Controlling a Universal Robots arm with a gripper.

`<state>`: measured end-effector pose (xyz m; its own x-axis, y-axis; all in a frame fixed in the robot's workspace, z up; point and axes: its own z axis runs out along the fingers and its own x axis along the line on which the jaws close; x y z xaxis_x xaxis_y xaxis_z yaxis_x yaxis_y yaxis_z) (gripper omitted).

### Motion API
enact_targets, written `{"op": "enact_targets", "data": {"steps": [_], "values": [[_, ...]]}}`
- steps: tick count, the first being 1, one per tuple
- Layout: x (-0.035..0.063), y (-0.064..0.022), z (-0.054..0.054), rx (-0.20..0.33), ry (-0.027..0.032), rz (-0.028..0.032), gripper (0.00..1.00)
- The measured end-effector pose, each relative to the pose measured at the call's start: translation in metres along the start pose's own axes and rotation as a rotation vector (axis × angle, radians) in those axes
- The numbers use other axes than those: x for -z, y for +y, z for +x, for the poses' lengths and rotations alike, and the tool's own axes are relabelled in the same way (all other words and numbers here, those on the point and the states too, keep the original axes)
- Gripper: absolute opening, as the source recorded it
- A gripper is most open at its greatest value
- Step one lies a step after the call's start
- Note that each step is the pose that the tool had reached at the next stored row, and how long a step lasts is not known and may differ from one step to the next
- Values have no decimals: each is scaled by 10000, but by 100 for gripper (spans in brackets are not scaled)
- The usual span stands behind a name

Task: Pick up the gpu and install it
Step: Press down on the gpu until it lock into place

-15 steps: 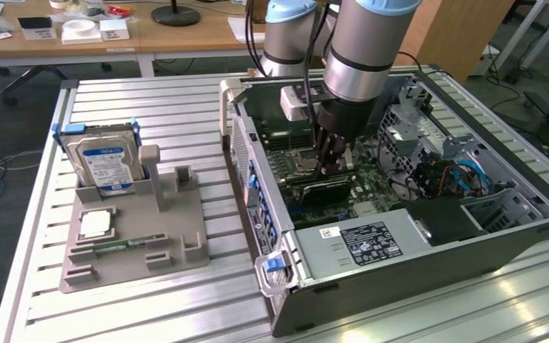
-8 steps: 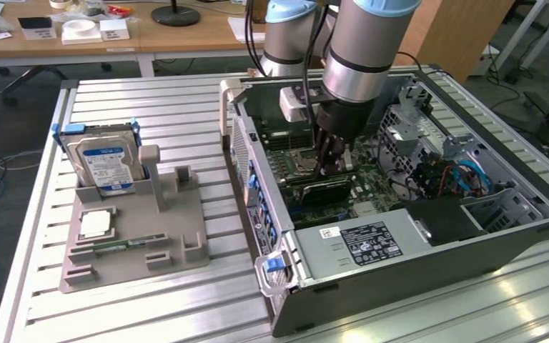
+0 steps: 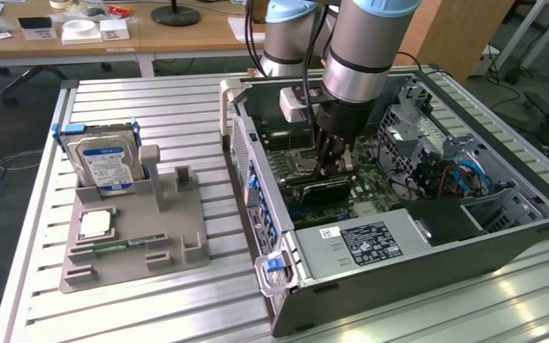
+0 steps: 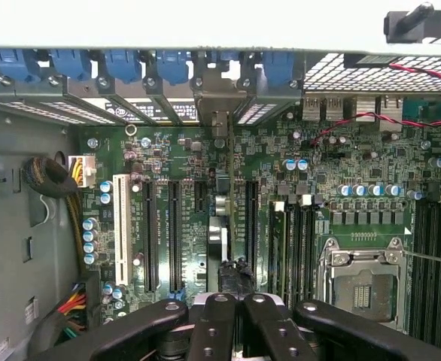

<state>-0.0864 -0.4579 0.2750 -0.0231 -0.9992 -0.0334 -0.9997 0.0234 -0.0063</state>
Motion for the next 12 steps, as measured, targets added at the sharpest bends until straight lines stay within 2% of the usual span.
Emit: {"op": "enact_targets", "data": {"steps": [12], "values": [[-40, 0, 26, -1, 0, 0, 11]]}}
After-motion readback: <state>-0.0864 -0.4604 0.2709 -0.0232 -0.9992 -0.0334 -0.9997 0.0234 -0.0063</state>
